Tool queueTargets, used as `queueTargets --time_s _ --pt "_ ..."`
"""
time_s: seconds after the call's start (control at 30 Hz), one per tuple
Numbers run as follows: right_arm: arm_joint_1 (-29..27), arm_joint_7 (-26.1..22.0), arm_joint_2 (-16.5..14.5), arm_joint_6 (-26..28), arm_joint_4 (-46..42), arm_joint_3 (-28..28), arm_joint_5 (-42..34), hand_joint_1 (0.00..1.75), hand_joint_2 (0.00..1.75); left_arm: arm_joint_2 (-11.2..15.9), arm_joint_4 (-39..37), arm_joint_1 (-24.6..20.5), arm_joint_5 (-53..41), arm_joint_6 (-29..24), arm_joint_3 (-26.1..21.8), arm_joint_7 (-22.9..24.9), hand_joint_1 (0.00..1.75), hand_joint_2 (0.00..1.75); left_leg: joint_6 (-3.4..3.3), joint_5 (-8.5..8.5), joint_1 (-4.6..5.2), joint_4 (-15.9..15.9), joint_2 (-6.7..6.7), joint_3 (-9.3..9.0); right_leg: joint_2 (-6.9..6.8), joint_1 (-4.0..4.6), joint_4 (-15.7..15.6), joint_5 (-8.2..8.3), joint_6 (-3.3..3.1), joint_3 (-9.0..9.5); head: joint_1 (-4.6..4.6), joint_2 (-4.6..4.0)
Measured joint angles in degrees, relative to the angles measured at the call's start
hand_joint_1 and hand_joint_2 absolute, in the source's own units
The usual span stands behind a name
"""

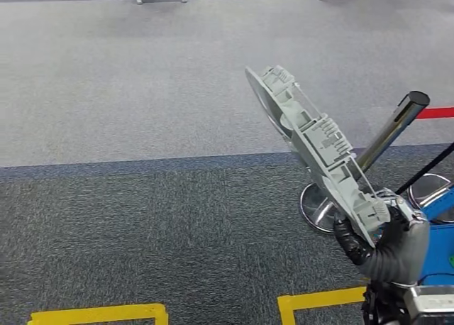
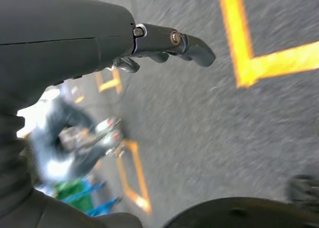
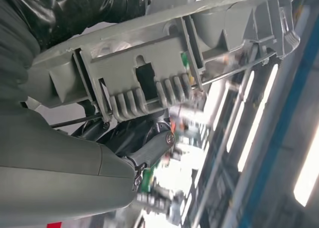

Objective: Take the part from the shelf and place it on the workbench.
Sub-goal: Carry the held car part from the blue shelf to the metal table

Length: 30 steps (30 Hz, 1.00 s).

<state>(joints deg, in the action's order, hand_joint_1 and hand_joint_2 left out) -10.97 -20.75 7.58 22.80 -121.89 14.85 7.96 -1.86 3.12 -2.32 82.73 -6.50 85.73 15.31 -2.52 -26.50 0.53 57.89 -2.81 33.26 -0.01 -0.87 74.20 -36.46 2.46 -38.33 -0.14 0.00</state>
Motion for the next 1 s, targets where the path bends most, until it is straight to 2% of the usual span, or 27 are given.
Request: queueTargets --time_s 0.03,0.07,0.1,0.13,0.17,0.2,0.23,0.27,0.3,0.33,0.4,0.43,0.47,0.5,0.53,0.57,0.6,0.63,0.67,0.7,0.77,0.8,0.87,0.9,0.93,0.97,1.0 --pt "1.15 0.31 -0.01 -0.55 1.02 0.56 -0.22 1.75 1.75 -0.09 0.09 -0.02 -0.14 0.49 -0.05 1.77 0.00 1.75 -0.08 -0.08 0.15 0.01 -0.87 -0.22 0.30 0.17 -2.03 2.32 -0.39 0.16 0.00 0.00" --pt "2.23 0.52 -0.01 -0.90 1.88 1.10 -0.33 1.75 1.75 -0.14 0.16 -0.09 -0.28 0.87 -0.07 3.28 0.00 1.75 -0.13 -0.15 0.24 0.03 -1.72 -0.44 1.08 0.36 -5.81 5.20 -0.83 1.25 0.00 0.00" --pt "3.24 0.66 -0.02 -1.14 2.74 1.70 -0.42 1.75 1.75 -0.25 0.23 -0.19 -0.40 1.06 -0.09 4.68 0.00 1.75 -0.11 -0.23 0.33 0.08 -2.51 -0.54 2.48 0.45 -9.54 7.37 -1.32 2.58 -0.04 0.00" --pt "4.18 0.71 -0.04 -1.24 3.48 2.28 -0.55 1.75 1.75 -0.35 0.29 -0.34 -0.45 1.09 -0.10 5.95 0.00 1.75 0.00 -0.27 0.32 0.18 -3.30 -0.45 3.72 0.47 -12.75 8.67 -1.66 3.87 -0.07 0.00" --pt "5.08 0.72 -0.07 -1.28 4.19 2.81 -0.70 1.75 1.75 -0.47 0.33 -0.45 -0.46 0.99 -0.12 7.03 0.00 1.75 0.21 -0.22 0.21 0.24 -4.05 -0.21 4.62 0.51 -14.65 9.15 -1.88 4.71 -0.09 0.00" --pt "5.94 0.72 -0.12 -1.36 4.94 3.35 -0.92 1.75 1.75 -0.60 0.36 -0.46 -0.46 0.87 -0.14 7.96 0.00 1.75 0.52 -0.11 0.06 0.24 -4.78 0.08 4.89 0.54 -15.35 8.93 -2.03 5.14 -0.09 0.00" --pt "6.72 0.68 -0.17 -1.48 5.60 3.83 -1.13 1.75 1.75 -0.65 0.37 -0.39 -0.46 0.78 -0.14 8.53 0.00 1.75 0.88 0.02 -0.11 0.17 -5.58 0.36 4.34 0.58 -15.90 8.91 -2.09 5.47 -0.07 0.00" --pt "7.44 0.63 -0.21 -1.70 6.25 4.32 -1.24 1.75 1.75 -0.66 0.38 -0.25 -0.39 0.75 -0.15 8.65 0.00 1.75 1.20 0.01 -0.18 0.21 -5.65 0.49 3.59 0.53 -16.23 9.04 -2.21 5.72 -0.06 0.00" --pt "8.18 0.58 -0.25 -1.92 6.86 4.83 -1.20 1.75 1.75 -0.64 0.40 -0.11 -0.14 0.81 -0.19 8.34 0.00 1.75 1.53 -0.35 -0.11 0.68 -4.63 0.73 2.84 0.44 -16.73 9.17 -2.38 6.07 -0.12 0.00" --pt "8.93 0.57 -0.30 -2.10 7.42 5.41 -0.95 1.75 1.75 -0.61 0.44 -0.06 0.43 0.95 -0.38 7.55 0.00 1.75 1.88 -1.25 -0.01 2.09 -2.97 1.40 2.00 0.34 -17.21 9.29 -2.57 6.44 -0.25 0.00" --pt "10.40 0.72 -0.47 -2.07 8.43 6.70 -0.22 1.75 1.75 -0.60 0.50 -0.05 1.70 0.82 -1.41 4.47 0.00 1.75 2.65 -4.44 -0.10 8.36 0.80 4.53 0.27 0.34 -17.61 9.24 -2.87 6.91 -0.49 0.00" --pt "10.97 0.89 -0.58 -1.92 8.91 7.38 0.03 1.75 1.75 -0.65 0.51 -0.05 2.17 0.34 -2.23 2.50 0.00 1.75 3.04 -5.92 -0.34 12.10 1.59 6.54 -0.67 0.36 -17.61 9.10 -2.93 7.02 -0.54 0.00" --pt "11.40 1.09 -0.68 -1.75 9.41 8.01 0.14 1.75 1.75 -0.72 0.51 0.01 2.34 -0.31 -3.07 0.73 0.00 1.75 3.38 -6.61 -0.63 14.79 1.93 8.03 -1.60 0.36 -17.60 8.94 -2.91 7.14 -0.54 0.00" --pt "11.67 1.30 -0.76 -1.62 9.91 8.59 0.19 1.75 1.75 -0.78 0.51 0.12 2.41 -0.94 -3.85 -0.61 0.00 1.75 3.66 -6.21 -0.91 15.54 2.11 8.56 -2.48 0.34 -17.60 8.75 -2.83 7.29 -0.54 0.00" --pt "11.82 1.46 -0.82 -1.56 10.39 9.13 0.18 1.75 1.75 -0.81 0.51 0.26 2.45 -1.37 -4.53 -1.44 0.00 1.75 3.90 -4.75 -1.16 13.97 2.40 7.92 -3.28 0.32 -17.58 8.55 -2.69 7.50 -0.55 0.00" --pt "11.88 1.55 -0.89 -1.54 10.82 9.59 0.19 1.75 1.75 -0.81 0.51 0.42 2.46 -1.62 -5.08 -1.79 0.00 1.75 4.05 -2.62 -1.35 10.43 3.07 6.23 -4.03 0.29 -17.54 8.30 -2.49 7.77 -0.55 0.00" --pt "11.92 1.60 -0.93 -1.53 11.18 9.98 0.19 1.75 1.75 -0.83 0.51 0.59 2.46 -1.77 -5.49 -1.95 0.00 1.75 4.10 -0.84 -1.36 6.39 4.50 4.26 -4.68 0.35 -17.50 8.03 -2.20 8.03 -0.56 0.00" --pt "12.00 1.62 -0.97 -1.53 11.50 10.32 0.19 1.75 1.75 -0.83 0.51 0.76 2.47 -1.87 -5.83 -2.07 0.00 1.75 3.86 0.48 -1.27 2.99 5.61 2.63 -5.28 0.49 -17.37 7.72 -1.86 8.22 -0.56 0.00" --pt "12.11 1.62 -1.01 -1.52 11.75 10.58 0.20 1.75 1.75 -0.83 0.51 0.90 2.47 -1.95 -6.11 -2.12 0.00 1.75 3.48 1.08 -1.12 0.89 6.38 1.67 -5.81 0.64 -17.28 7.46 -1.53 8.35 -0.51 0.00" --pt "12.24 1.64 -1.02 -1.50 12.00 10.78 0.16 1.75 1.75 -0.84 0.51 1.01 2.48 -2.05 -6.39 -2.21 0.00 1.75 3.01 1.02 -0.90 0.22 6.59 1.45 -6.29 0.76 -17.22 7.26 -1.22 8.43 -0.47 0.00" --pt "12.57 1.74 -1.03 -1.44 12.45 11.13 -0.03 1.75 1.75 -0.80 0.51 1.09 2.53 -2.33 -6.95 -2.39 0.00 1.75 2.06 1.01 -0.70 0.13 5.13 1.56 -7.25 0.63 -17.22 6.86 -0.60 8.63 -0.39 0.00" --pt "12.73 1.83 -1.04 -1.39 12.65 11.27 -0.20 1.75 1.75 -0.78 0.51 1.09 2.55 -2.57 -7.18 -2.30 0.00 1.75 1.68 1.02 -0.71 -0.01 4.47 1.43 -6.68 0.43 -16.84 6.34 -0.27 8.59 -0.33 0.00" --pt "13.03 1.82 -1.05 -1.29 12.98 11.54 -1.26 1.75 1.75 -0.73 0.51 0.92 2.59 -2.74 -8.01 -1.63 0.00 1.75 0.91 1.08 -0.86 -0.29 3.16 1.07 -3.60 0.11 -12.87 3.92 0.10 6.83 -0.11 0.00" --pt "13.20 1.72 -1.05 -1.27 13.16 11.66 -2.34 1.75 1.75 -0.78 0.52 0.84 2.60 -2.58 -9.19 -1.26 0.00 1.75 0.67 1.04 -0.84 -0.30 2.53 1.01 -1.74 0.06 -9.07 2.18 0.08 4.95 0.04 0.00" --pt "13.41 1.56 -1.05 -1.27 13.36 11.78 -3.72 1.75 1.75 -0.87 0.56 0.86 2.60 -2.29 -11.10 -1.14 0.00 1.75 0.48 1.00 -0.79 -0.27 1.83 1.00 -0.70 0.07 -4.84 0.57 0.01 2.67 0.12 0.00" --pt "13.65 1.40 -1.05 -1.28 13.58 11.90 -5.02 1.75 1.75 -1.06 0.59 1.03 2.58 -2.04 -13.54 -1.27 0.00 1.75 0.39 0.96 -0.71 -0.23 1.08 0.98 -0.26 0.09 -1.40 -0.36 -0.04 0.61 0.18 0.00" --pt "13.95 1.26 -1.05 -1.29 13.81 12.01 -6.07 1.75 1.75 -1.29 0.62 1.30 2.55 -1.88 -16.25 -1.61 0.00 1.75 0.35 0.92 -0.64 -0.17 0.28 0.95 -0.09 0.11 0.23 -0.23 -0.13 -0.68 0.20 0.00"
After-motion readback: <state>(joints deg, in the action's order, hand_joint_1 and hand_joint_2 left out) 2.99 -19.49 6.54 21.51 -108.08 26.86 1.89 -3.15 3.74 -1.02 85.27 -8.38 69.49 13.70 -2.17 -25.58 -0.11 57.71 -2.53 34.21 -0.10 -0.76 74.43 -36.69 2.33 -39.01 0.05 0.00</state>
